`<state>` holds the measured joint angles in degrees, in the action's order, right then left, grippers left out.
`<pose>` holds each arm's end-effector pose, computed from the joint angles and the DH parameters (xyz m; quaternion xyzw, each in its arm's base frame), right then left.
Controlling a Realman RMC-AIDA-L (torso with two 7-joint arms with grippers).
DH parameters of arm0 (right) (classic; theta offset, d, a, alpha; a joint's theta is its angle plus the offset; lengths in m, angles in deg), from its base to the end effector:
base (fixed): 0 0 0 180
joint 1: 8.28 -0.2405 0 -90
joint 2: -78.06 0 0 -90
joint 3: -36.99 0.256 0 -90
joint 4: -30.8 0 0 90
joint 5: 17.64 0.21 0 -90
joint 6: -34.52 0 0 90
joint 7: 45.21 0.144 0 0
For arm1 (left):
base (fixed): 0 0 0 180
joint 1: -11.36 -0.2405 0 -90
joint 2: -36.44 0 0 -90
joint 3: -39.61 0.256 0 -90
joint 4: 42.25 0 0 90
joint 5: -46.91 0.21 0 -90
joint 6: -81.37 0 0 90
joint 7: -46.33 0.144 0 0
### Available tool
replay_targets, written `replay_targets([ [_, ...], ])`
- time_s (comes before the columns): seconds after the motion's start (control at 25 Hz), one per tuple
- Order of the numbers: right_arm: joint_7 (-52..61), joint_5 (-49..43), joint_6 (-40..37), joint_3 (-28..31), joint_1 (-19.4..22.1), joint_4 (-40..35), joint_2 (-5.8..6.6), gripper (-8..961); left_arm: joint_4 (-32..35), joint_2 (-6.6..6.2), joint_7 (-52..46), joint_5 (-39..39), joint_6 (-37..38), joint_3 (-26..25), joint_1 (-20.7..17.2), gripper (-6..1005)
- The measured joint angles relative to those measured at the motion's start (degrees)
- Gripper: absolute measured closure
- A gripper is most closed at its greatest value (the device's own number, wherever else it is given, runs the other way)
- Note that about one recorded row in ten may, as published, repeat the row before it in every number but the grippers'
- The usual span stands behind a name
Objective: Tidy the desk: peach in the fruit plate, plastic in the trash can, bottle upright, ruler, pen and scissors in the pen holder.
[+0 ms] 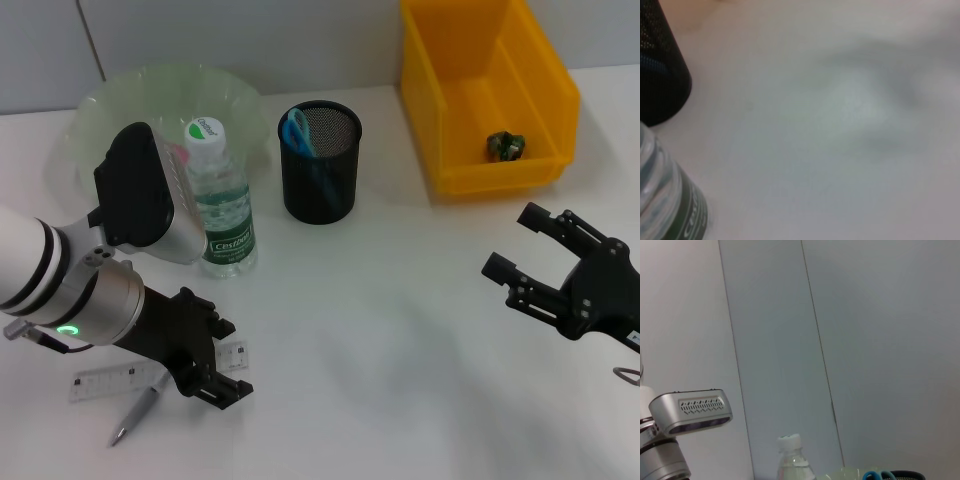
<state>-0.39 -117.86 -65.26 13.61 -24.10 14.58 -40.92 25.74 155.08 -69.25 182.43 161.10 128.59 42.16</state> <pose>0.3194 0.2351 0.0005 -0.8328 0.1834 0.4207 0.3097 -0.1973 0.3299 -0.0538 -0.9825 -0.0995 0.1472 0.0554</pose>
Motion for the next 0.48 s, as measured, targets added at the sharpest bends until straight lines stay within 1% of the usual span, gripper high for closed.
replay_targets([
  [0.28, 0.0, 0.0, 0.0, 0.0, 0.0, 0.2, -0.02, 119, -0.5, 0.01, 0.3, 0.5, -0.2, -0.2, 0.3, 217],
  [0.48, 0.0, 0.0, 0.1, 0.0, -0.1, 0.5, -0.02, 120, -2.6, 0.01, 1.0, 0.6, -0.3, -0.9, 1.3, 218],
])
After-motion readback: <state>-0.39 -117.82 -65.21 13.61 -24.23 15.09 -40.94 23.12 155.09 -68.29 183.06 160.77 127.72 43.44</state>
